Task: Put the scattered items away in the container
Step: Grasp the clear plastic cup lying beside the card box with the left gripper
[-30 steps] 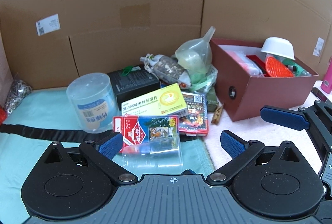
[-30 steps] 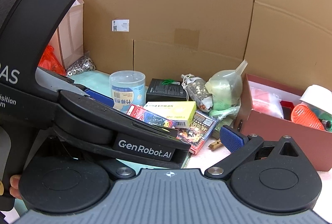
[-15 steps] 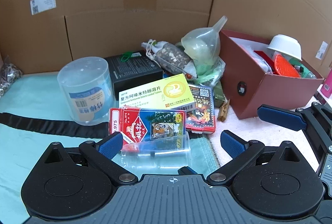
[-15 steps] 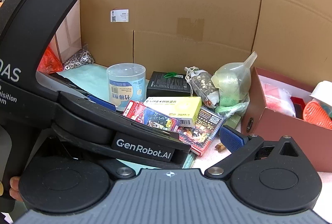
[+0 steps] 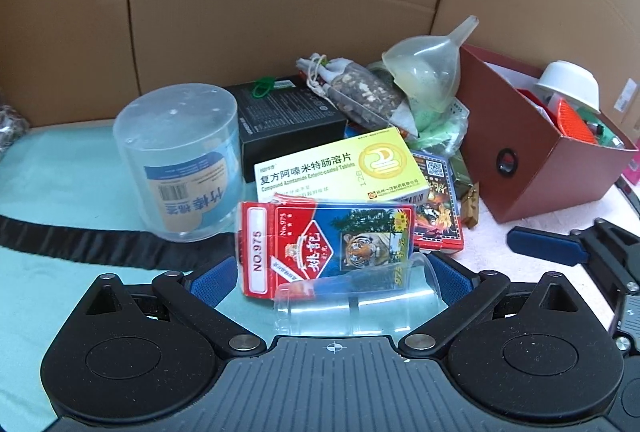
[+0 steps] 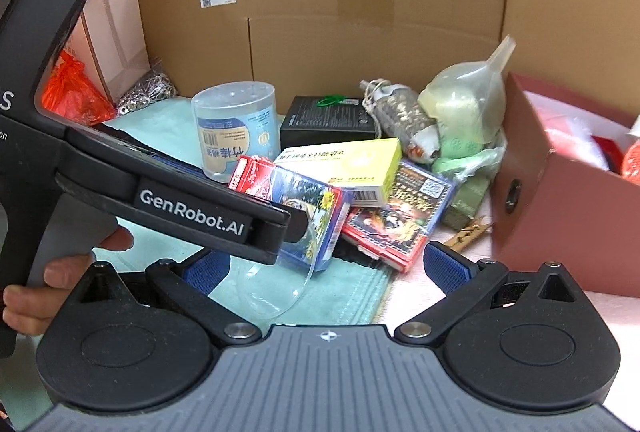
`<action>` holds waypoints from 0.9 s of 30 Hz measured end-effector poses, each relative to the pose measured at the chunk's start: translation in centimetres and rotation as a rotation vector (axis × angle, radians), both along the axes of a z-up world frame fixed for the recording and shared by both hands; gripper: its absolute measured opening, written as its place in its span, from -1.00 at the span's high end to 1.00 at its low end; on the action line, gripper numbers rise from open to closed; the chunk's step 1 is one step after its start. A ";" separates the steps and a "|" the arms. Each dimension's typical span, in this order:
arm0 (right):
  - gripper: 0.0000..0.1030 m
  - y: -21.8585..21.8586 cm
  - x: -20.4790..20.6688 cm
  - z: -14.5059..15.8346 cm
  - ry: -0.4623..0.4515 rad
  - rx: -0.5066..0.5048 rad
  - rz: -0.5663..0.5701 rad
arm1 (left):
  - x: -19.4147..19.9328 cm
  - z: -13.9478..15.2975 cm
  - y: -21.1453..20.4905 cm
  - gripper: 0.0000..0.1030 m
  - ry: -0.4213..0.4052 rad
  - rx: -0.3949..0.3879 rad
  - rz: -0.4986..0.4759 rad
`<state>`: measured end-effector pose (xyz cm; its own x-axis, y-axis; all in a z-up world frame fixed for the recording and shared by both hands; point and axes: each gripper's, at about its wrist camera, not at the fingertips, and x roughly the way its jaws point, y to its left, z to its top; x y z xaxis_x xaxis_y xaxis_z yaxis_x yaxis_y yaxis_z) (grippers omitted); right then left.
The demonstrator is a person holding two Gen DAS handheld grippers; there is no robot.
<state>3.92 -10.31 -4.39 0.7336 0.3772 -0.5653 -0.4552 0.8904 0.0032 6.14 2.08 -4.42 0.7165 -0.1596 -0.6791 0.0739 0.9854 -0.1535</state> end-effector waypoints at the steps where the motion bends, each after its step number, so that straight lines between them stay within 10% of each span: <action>1: -0.97 0.2 0.4 -0.1 0.005 -0.002 0.005 | 0.2 -0.1 0.1 -1.00 0.002 -0.006 -0.011; 27: 0.09 2.6 -0.6 -1.5 0.129 -0.014 0.189 | 0.0 -1.4 1.7 -0.80 0.074 -0.026 -0.088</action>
